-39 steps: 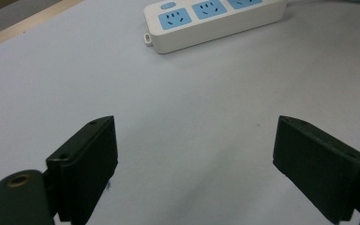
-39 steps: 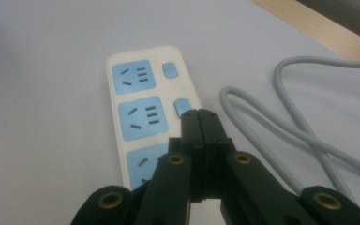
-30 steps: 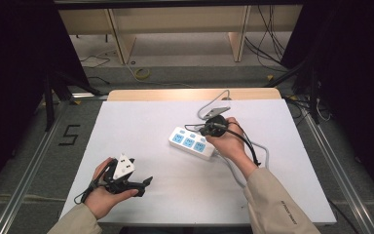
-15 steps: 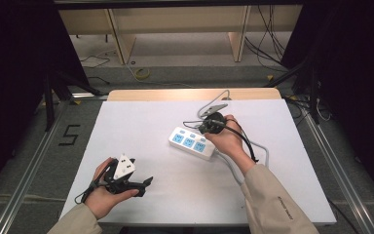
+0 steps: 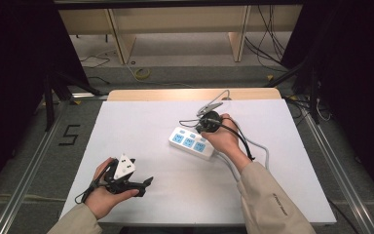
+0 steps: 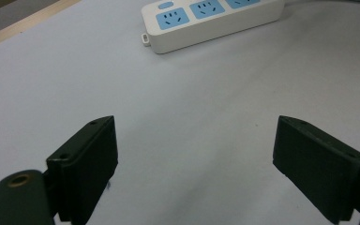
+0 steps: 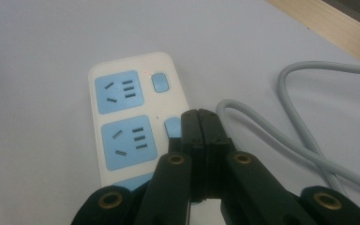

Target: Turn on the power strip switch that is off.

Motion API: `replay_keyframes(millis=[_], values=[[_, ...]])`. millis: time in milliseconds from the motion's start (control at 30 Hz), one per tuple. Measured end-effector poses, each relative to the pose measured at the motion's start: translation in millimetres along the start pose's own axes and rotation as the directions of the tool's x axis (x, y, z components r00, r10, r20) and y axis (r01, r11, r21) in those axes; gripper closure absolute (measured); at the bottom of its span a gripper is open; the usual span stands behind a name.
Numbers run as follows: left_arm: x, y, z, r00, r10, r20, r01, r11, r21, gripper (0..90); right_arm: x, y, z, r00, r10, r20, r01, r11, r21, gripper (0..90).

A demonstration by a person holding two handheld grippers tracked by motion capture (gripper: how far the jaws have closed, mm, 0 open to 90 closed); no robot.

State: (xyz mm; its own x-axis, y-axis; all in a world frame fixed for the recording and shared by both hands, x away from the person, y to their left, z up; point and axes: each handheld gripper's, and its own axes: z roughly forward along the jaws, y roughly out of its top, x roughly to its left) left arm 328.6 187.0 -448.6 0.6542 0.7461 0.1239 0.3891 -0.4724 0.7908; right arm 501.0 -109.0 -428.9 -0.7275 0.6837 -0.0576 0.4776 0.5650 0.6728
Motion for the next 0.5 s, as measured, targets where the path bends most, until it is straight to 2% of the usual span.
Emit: replay_keyframes(millis=[500], values=[[-1.2,0.8,0.2,1.0000,0.004,0.007,-0.004,1.0000,-0.001,13.8,0.8,12.9,7.1,1.0000,0.006,-0.005,-0.006,1.000,0.029,90.0]])
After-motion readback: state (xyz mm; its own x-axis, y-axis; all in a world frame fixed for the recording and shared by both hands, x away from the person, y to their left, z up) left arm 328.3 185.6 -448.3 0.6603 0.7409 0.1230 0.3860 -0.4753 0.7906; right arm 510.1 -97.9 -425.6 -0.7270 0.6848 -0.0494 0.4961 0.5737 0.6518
